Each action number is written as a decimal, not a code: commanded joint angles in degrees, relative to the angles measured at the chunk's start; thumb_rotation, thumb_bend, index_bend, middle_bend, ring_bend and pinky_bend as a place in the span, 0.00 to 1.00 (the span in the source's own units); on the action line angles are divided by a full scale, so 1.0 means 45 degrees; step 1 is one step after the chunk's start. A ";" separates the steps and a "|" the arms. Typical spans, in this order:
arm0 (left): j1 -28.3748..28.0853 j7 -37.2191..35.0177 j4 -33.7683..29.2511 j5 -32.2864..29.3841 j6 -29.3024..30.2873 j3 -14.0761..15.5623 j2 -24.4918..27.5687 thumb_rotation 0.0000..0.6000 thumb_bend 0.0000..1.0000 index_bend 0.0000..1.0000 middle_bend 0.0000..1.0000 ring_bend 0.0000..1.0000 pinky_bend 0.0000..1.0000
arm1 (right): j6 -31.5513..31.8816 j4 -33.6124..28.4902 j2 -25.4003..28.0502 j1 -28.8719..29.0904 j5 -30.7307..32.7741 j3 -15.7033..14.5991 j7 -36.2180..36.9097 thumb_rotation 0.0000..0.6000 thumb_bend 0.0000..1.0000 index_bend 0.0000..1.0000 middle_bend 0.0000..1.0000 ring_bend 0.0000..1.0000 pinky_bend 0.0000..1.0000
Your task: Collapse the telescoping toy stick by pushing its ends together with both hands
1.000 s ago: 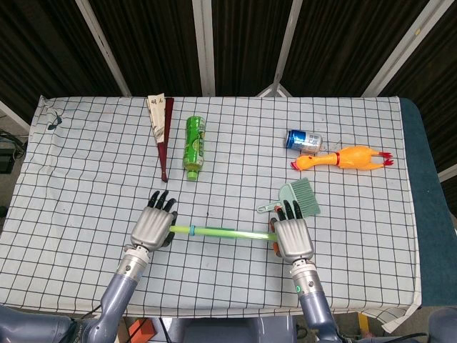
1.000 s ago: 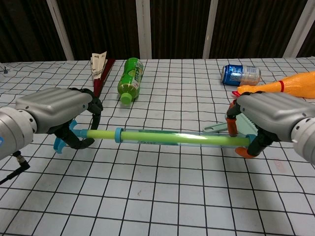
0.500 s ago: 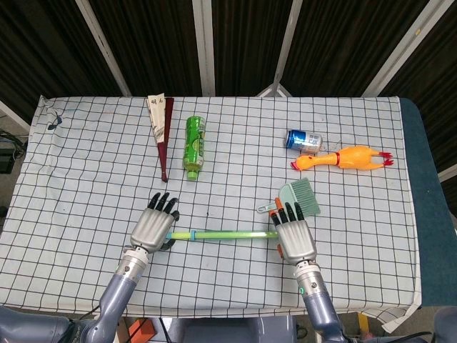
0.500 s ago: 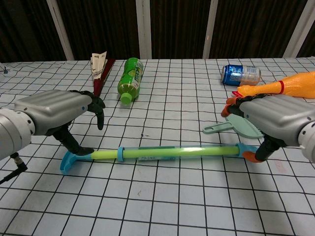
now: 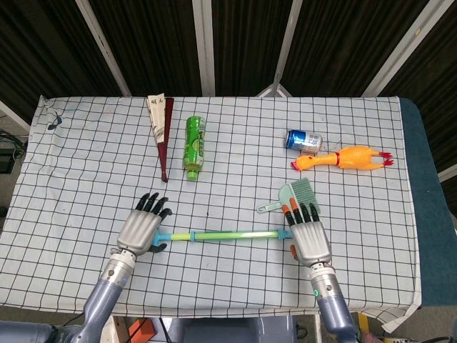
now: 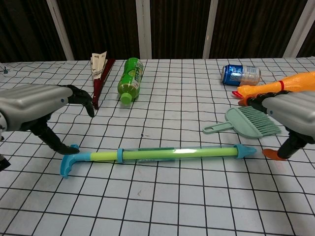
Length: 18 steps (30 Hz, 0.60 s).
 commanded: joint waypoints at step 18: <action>0.5033 -0.6848 0.0978 0.6061 0.4525 0.3649 0.4832 1.00 0.11 0.01 0.00 0.00 0.00 | 0.3627 0.2819 0.4990 -0.4543 -0.7158 -0.3316 0.9565 1.00 0.35 0.00 0.00 0.00 0.00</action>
